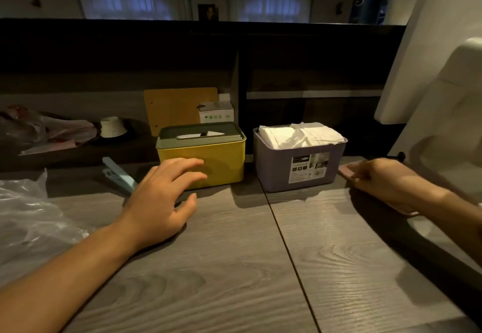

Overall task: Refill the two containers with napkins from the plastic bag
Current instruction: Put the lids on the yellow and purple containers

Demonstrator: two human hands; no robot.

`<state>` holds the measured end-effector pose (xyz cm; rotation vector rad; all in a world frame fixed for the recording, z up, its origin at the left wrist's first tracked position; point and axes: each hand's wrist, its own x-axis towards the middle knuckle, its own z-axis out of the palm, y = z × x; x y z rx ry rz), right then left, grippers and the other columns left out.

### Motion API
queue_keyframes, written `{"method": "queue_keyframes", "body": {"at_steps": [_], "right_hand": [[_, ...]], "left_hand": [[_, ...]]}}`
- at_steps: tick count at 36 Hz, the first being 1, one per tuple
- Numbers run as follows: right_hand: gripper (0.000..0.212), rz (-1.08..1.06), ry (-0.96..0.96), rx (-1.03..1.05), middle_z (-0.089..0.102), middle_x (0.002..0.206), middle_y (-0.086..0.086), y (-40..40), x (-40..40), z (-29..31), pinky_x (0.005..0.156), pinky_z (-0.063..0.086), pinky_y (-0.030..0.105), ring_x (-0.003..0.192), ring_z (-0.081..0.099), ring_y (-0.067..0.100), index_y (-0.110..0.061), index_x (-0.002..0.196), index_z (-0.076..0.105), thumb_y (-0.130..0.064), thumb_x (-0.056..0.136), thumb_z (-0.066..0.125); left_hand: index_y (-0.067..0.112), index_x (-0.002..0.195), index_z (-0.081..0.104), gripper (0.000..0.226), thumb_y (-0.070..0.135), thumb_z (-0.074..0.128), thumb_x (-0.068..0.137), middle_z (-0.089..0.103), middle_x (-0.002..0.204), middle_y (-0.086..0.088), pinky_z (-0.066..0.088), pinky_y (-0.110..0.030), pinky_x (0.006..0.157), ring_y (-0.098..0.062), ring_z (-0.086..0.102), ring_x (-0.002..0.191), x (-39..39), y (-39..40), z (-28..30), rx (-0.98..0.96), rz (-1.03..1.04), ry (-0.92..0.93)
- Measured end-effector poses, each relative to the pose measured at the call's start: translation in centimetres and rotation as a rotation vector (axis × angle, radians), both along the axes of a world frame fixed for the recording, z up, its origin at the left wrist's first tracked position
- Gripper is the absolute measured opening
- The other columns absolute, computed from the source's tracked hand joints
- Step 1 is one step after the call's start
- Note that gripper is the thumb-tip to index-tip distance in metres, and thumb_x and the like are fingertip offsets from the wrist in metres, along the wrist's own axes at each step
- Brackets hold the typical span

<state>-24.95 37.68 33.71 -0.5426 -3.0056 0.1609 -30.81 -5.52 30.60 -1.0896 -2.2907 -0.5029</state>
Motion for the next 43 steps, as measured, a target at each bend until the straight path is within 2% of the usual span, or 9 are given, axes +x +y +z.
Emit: {"method": "queue_keyframes", "body": {"at_steps": [3,8,15,21,26,29,32,35,43], "right_hand": [[0.031,-0.008,0.036,-0.109,0.068,0.101,0.000,-0.2,-0.7,-0.1,0.074,0.050,0.029,0.085,0.062,0.017,-0.019,0.115,0.071,-0.039,0.092,0.068],[0.037,-0.030,0.167,-0.271,0.070,0.106,0.007,-0.4,-2.1,0.2,0.080,0.051,0.034,0.092,0.063,0.021,-0.011,0.123,0.068,-0.034,0.093,0.068],[0.028,0.014,0.210,-0.266,0.070,0.104,0.006,-0.9,-3.6,0.9,0.079,0.048,0.031,0.092,0.062,0.022,-0.015,0.120,0.070,-0.030,0.097,0.064],[0.030,0.003,0.534,-0.680,0.065,0.103,0.005,-0.8,-3.9,2.8,0.064,0.045,0.025,0.081,0.059,0.013,-0.011,0.125,0.066,-0.027,0.100,0.061],[0.042,0.230,0.758,-0.619,0.059,0.123,-0.003,-2.2,-3.8,6.3,0.067,0.045,0.012,0.098,0.060,0.010,-0.018,0.136,0.061,-0.027,0.096,0.066],[0.038,0.472,0.650,-0.514,0.060,0.125,-0.008,-3.6,-3.1,8.9,0.074,0.050,0.014,0.101,0.062,0.006,-0.026,0.130,0.064,-0.023,0.092,0.069],[0.036,0.641,0.353,-0.347,0.065,0.112,-0.021,-5.6,-2.9,9.8,0.081,0.054,0.012,0.100,0.064,-0.001,-0.037,0.122,0.066,-0.029,0.087,0.071],[0.033,0.697,0.119,-0.226,0.061,0.113,-0.026,-6.6,-3.5,8.4,0.076,0.049,0.005,0.103,0.061,-0.001,-0.042,0.120,0.067,-0.024,0.092,0.068],[0.042,0.712,0.048,-0.261,0.057,0.119,-0.023,-6.4,-3.5,8.8,0.070,0.045,0.010,0.101,0.054,-0.006,-0.041,0.119,0.067,-0.007,0.095,0.062]], "left_hand": [[0.024,0.126,0.066,0.041,0.038,0.049,0.092,0.054,0.143,0.007,0.042,-0.041,0.106,-0.014,0.044,0.137,-0.1,0.0,-0.1,0.002,-0.015,-0.044],[0.025,0.128,0.064,0.041,0.038,0.049,0.092,0.053,0.143,0.008,0.042,-0.041,0.107,-0.011,0.043,0.137,-0.2,0.0,-0.2,0.001,-0.026,-0.061],[0.027,0.131,0.062,0.043,0.040,0.048,0.093,0.051,0.144,0.011,0.039,-0.040,0.111,-0.008,0.040,0.139,-0.4,-0.1,-0.3,0.023,-0.027,-0.095],[0.026,0.131,0.062,0.044,0.041,0.047,0.093,0.051,0.144,0.012,0.037,-0.038,0.111,-0.006,0.039,0.140,-0.4,0.0,-0.4,0.025,-0.023,-0.104],[0.028,0.132,0.061,0.045,0.043,0.046,0.092,0.050,0.144,0.013,0.036,-0.034,0.110,-0.002,0.038,0.139,-0.3,0.0,-0.3,0.036,-0.013,-0.120],[0.027,0.131,0.062,0.045,0.043,0.046,0.092,0.051,0.143,0.013,0.036,-0.033,0.110,-0.003,0.039,0.138,-0.4,0.0,-0.3,0.039,-0.010,-0.124],[0.026,0.131,0.062,0.044,0.042,0.047,0.092,0.052,0.142,0.013,0.037,-0.032,0.110,-0.003,0.040,0.138,-0.5,-0.1,-0.4,0.039,-0.015,-0.122],[0.027,0.131,0.062,0.044,0.042,0.048,0.093,0.052,0.142,0.014,0.038,-0.033,0.110,-0.003,0.040,0.137,-0.5,-0.1,-0.4,0.041,-0.017,-0.125],[0.027,0.130,0.062,0.042,0.041,0.048,0.092,0.053,0.139,0.014,0.038,-0.034,0.110,-0.003,0.042,0.135,-0.4,-0.1,-0.4,0.051,-0.022,-0.126]]}}
